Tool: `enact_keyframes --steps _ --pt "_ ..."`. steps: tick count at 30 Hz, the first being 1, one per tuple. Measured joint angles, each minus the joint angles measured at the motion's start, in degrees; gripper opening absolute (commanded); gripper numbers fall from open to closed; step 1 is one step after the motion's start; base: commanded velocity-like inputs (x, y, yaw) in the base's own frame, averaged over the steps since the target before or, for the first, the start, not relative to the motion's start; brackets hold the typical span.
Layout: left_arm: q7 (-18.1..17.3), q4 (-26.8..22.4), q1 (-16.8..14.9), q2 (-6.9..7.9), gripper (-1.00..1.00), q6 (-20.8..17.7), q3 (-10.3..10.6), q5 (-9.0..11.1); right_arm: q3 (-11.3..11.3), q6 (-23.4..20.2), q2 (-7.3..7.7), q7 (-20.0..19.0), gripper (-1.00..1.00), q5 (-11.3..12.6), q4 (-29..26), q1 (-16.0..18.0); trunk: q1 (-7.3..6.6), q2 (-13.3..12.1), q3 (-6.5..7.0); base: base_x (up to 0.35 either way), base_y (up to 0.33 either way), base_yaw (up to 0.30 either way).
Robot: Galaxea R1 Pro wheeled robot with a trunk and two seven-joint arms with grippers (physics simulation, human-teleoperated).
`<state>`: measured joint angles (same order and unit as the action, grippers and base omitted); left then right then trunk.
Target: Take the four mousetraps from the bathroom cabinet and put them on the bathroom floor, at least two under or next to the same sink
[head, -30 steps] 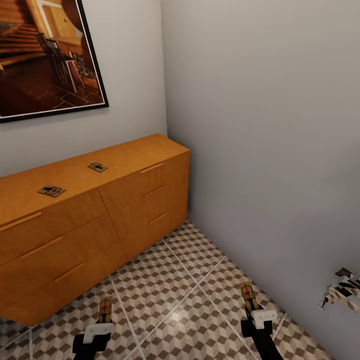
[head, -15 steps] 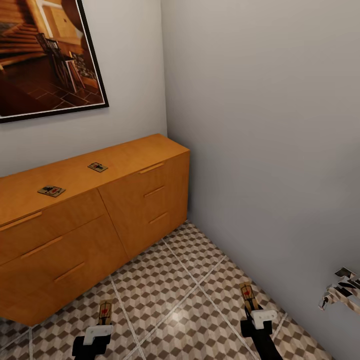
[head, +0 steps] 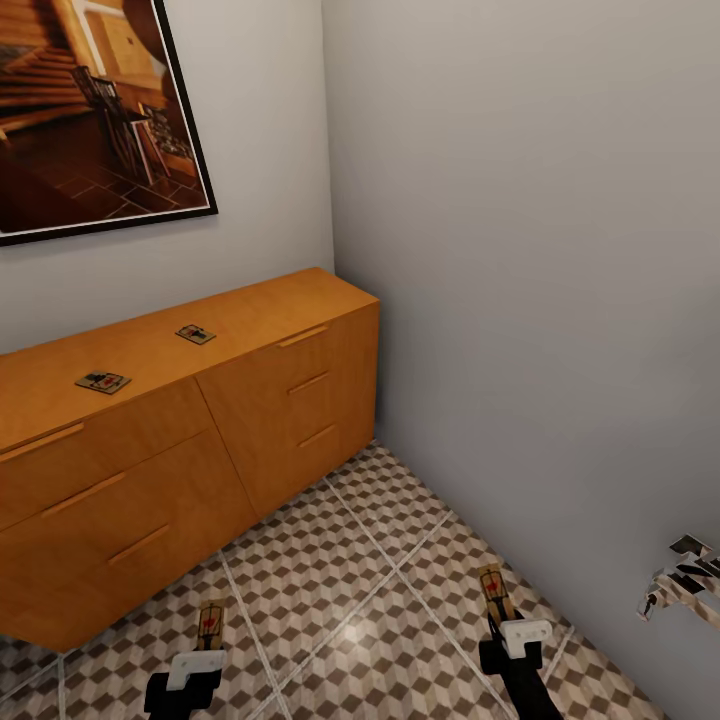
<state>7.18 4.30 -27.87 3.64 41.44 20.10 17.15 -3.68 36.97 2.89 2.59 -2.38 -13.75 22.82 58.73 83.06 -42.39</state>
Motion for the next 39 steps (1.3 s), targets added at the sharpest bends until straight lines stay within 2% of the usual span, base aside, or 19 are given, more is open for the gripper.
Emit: enact_keyframes --steps 3,4,8,26,39 --pt "0.0 0.0 0.0 0.00 -1.00 0.0 0.0 0.0 0.0 0.0 -0.06 0.0 -1.00 0.0 0.0 0.0 0.00 0.0 0.00 0.000 0.000 0.006" --pt "0.0 0.0 0.0 0.00 -1.00 0.0 0.0 0.0 -0.1 -0.1 -0.62 0.1 -1.00 -0.1 0.0 0.0 0.00 0.0 0.00 0.000 0.000 0.085" --pt "0.0 0.0 0.0 -0.06 -1.00 0.0 0.1 0.0 0.0 -0.2 -1.01 0.3 -1.00 0.0 0.0 0.0 0.00 0.0 -0.01 0.000 0.000 0.198" --pt "-0.1 0.0 0.0 -0.16 -1.00 -0.3 0.1 0.0 0.1 -0.3 -1.09 0.3 -1.00 0.0 0.0 0.0 0.00 0.0 -0.36 -0.004 0.000 0.283" --pt "-0.1 0.0 0.0 -0.38 -1.00 -0.3 0.1 0.0 0.0 -0.2 -1.09 0.3 -1.00 0.0 0.0 0.0 0.02 0.0 -0.64 -0.176 -0.116 0.287"
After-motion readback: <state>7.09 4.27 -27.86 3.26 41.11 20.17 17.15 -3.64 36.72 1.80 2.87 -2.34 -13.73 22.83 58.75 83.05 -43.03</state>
